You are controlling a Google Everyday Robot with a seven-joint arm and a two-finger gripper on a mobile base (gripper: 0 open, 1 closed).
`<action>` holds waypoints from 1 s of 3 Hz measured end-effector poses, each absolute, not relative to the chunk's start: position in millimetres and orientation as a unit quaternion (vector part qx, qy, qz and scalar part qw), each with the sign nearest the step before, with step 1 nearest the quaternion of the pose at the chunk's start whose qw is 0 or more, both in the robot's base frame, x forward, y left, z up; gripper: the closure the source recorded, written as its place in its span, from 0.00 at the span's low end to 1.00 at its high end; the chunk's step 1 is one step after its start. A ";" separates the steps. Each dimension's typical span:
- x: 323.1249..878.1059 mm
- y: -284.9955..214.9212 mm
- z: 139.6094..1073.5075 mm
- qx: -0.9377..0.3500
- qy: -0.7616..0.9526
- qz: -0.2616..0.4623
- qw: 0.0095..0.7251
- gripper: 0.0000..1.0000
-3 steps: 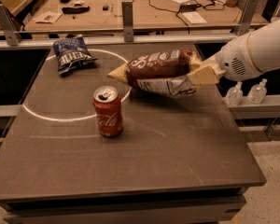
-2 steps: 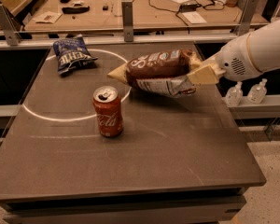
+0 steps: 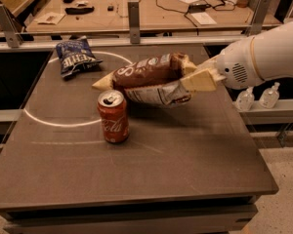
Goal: Move brown chip bag near coke can
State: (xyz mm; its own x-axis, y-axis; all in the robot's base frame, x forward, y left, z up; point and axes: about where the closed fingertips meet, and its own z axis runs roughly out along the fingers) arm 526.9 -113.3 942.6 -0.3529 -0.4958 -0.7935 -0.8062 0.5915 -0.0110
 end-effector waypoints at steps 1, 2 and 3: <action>510.6 -96.2 948.1 -0.415 0.788 0.221 0.398 1.00; 494.6 -82.1 950.4 -0.420 0.780 0.246 0.394 1.00; 483.5 -68.0 947.0 -0.417 0.781 0.285 0.368 1.00</action>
Offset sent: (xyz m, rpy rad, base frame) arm -0.0496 0.0425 0.0085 0.1216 0.0502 0.1141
